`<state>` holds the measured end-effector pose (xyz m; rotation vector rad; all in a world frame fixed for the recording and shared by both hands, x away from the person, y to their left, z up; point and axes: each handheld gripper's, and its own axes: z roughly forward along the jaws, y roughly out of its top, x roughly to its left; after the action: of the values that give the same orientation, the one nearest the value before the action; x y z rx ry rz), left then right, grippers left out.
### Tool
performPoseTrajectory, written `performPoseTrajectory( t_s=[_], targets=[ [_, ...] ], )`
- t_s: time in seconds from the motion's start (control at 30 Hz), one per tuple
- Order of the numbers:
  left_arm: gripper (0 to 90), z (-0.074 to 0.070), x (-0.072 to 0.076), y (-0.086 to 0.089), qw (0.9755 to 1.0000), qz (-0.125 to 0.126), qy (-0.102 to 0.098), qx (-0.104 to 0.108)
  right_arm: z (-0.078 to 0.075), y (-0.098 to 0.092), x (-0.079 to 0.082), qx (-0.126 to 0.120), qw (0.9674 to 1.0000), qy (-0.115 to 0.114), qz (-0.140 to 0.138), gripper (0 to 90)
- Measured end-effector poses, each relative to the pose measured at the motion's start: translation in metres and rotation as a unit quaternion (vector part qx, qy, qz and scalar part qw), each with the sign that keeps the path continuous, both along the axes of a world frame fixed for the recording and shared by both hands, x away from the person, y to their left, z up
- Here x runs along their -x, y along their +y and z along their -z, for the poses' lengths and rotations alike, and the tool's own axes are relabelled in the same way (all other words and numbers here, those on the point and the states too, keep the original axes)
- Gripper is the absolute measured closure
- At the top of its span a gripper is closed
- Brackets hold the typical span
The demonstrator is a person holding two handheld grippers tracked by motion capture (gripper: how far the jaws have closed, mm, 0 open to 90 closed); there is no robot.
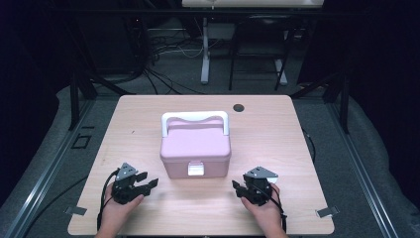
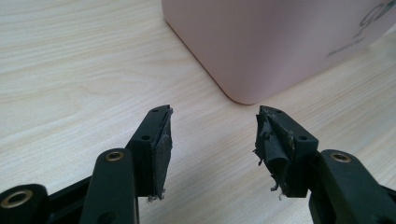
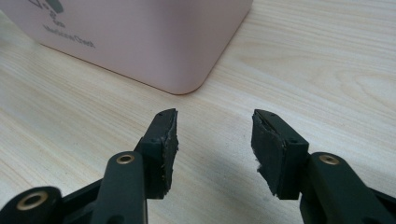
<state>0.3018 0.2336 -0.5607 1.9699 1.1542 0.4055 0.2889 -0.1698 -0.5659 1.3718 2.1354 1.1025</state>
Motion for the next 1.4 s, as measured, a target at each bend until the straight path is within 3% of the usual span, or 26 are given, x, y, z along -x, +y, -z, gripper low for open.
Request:
performPoseTrajectory(
  t_s=[0.07,0.2,0.43,0.73,0.8,0.9,1.07,1.4],
  targets=[
    [46.4,0.0,-0.002,-0.002,0.9999,0.003,0.011,-0.003,0.001,-0.001,-0.001,-0.005,1.0,0.0,0.002,50.6],
    [46.3,0.0,-0.002,-0.002,0.9999,0.0,0.012,-0.002,0.001,-0.003,-0.003,-0.012,0.9999,0.002,0.003,51.0],
    [45.8,-0.002,-0.002,-0.001,0.9997,-0.002,0.011,0.02,-0.002,-0.001,-0.004,-0.011,0.9999,-0.001,0.0,51.0],
    [44.9,-0.006,-0.003,-0.001,1.0,0.002,0.005,0.007,-0.009,-0.001,-0.006,-0.008,0.9999,-0.011,0.0,52.3],
    [45.6,-0.007,-0.003,0.0,0.9998,-0.002,0.007,0.019,-0.011,-0.003,-0.007,-0.014,0.9997,-0.018,0.005,54.9],
    [48.7,-0.008,-0.006,-0.001,0.9999,-0.004,0.006,0.012,-0.014,-0.002,-0.01,-0.011,0.9998,-0.015,0.006,55.3],
    [50.7,-0.013,-0.012,-0.004,0.9996,-0.008,0.014,0.023,-0.02,0.001,-0.017,-0.005,0.9998,-0.022,0.0,55.4],
    [50.4,-0.025,-0.024,-0.005,0.9992,-0.008,0.007,0.039,-0.027,0.004,-0.029,0.002,0.9996,-0.028,0.002,55.7]
  ],
)
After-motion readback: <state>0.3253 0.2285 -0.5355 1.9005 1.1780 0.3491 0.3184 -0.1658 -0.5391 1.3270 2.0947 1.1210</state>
